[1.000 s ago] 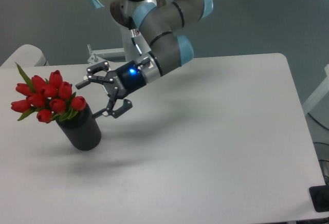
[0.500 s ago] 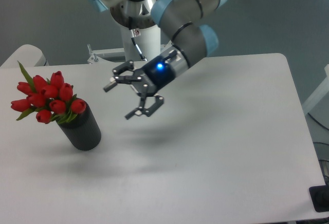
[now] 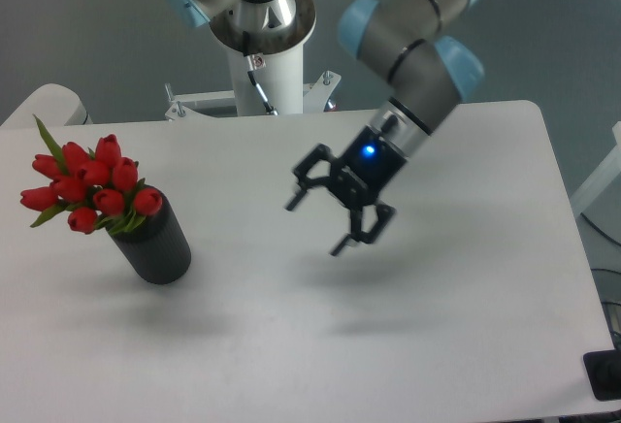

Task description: Insert the flowers into the vase

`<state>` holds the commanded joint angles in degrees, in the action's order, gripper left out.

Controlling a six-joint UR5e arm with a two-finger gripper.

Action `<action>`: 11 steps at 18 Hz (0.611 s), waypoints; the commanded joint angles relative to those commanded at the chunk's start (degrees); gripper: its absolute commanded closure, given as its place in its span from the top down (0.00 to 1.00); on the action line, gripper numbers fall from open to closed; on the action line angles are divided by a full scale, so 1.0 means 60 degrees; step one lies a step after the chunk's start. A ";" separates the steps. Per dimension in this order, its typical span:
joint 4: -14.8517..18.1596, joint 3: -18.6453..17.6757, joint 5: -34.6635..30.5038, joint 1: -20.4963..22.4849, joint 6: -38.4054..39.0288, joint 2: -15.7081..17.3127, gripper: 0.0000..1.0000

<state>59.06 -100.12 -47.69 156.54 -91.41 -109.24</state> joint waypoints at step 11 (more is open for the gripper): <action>0.0103 0.1833 -0.4280 -0.1083 -0.0028 -0.1071 1.00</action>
<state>59.68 -89.12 -73.38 150.03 -91.58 -115.66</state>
